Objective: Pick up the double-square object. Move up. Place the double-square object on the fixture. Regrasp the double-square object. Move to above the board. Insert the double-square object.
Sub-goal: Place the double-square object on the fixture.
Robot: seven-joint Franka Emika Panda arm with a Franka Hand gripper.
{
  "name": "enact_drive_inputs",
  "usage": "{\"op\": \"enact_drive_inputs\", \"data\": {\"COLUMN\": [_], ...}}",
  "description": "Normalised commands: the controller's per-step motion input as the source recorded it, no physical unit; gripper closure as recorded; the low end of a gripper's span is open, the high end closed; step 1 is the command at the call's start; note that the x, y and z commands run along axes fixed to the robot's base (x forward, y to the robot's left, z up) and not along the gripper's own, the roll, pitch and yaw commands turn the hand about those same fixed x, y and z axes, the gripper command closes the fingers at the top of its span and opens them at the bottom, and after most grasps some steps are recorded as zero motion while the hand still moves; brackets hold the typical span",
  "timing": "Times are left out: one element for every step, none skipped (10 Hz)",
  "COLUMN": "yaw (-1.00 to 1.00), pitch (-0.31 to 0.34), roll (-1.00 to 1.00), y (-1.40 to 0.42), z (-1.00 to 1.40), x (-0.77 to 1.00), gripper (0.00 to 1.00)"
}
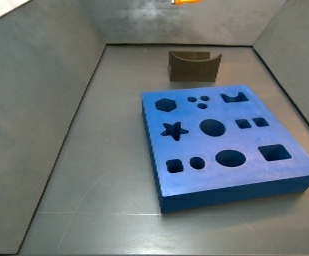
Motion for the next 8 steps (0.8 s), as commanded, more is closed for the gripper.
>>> {"op": "enact_drive_inputs", "data": {"yaw": [0.13, 0.04, -0.06, -0.11, -0.12, -0.13, -0.12, -0.11], "pitch": [0.493, 0.459, 0.368, 0.299, 0.248, 0.209, 0.173, 0.151], "roll": [-0.51, -0.4, -0.24, -0.19, -0.16, -0.13, -0.11, -0.1], "y": [0.05, 0.05, 0.03, 0.03, 0.04, 0.04, 0.04, 0.04], "z": [-0.01, -0.01, 0.0, 0.0, 0.0, 0.0, 0.0, 0.0], "x": [0.46, 0.46, 0.44, 0.42, 0.38, 0.35, 0.3, 0.27], "gripper": [1.0, 1.0, 1.0, 1.0, 1.0, 1.0, 1.0, 1.0]}}
